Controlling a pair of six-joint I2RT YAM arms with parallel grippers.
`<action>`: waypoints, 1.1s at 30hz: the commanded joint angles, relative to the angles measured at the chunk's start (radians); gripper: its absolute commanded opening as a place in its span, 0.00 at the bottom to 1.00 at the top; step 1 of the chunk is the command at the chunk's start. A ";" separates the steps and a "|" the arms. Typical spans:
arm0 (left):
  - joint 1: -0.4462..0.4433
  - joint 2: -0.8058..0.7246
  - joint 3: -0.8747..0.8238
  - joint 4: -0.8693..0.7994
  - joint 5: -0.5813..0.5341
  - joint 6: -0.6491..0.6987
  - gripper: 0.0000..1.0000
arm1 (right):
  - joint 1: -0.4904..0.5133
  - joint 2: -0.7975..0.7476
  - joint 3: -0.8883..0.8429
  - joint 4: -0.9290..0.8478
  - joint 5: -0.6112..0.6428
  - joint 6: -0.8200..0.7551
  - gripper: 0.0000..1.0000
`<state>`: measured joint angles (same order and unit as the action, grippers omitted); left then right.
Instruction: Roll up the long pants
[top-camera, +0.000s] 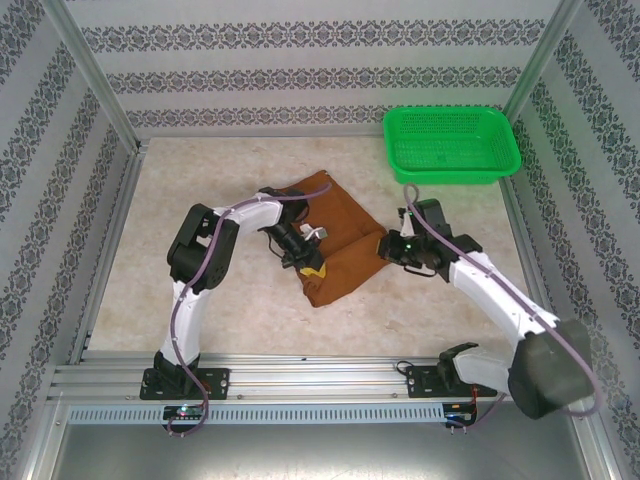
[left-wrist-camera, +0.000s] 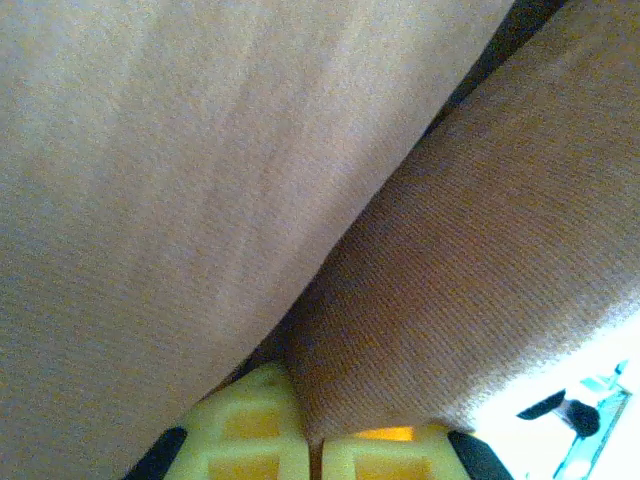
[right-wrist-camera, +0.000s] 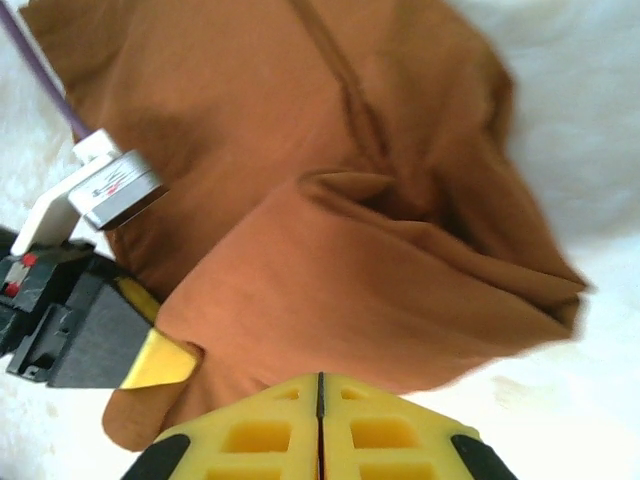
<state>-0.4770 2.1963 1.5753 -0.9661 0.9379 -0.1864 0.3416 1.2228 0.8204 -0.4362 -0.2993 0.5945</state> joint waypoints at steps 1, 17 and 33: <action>0.004 0.024 0.049 -0.017 -0.118 0.048 0.00 | 0.047 0.078 0.072 0.064 -0.042 -0.019 0.10; -0.094 -0.313 -0.148 0.239 -0.507 0.163 0.28 | 0.034 0.526 0.094 0.195 -0.046 0.003 0.00; -0.522 -0.340 -0.380 0.394 -1.375 0.386 0.58 | 0.008 0.560 0.013 0.310 -0.102 0.061 0.00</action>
<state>-1.0092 1.8786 1.2217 -0.5983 -0.2798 0.1436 0.3573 1.7370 0.8898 -0.1123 -0.4282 0.6300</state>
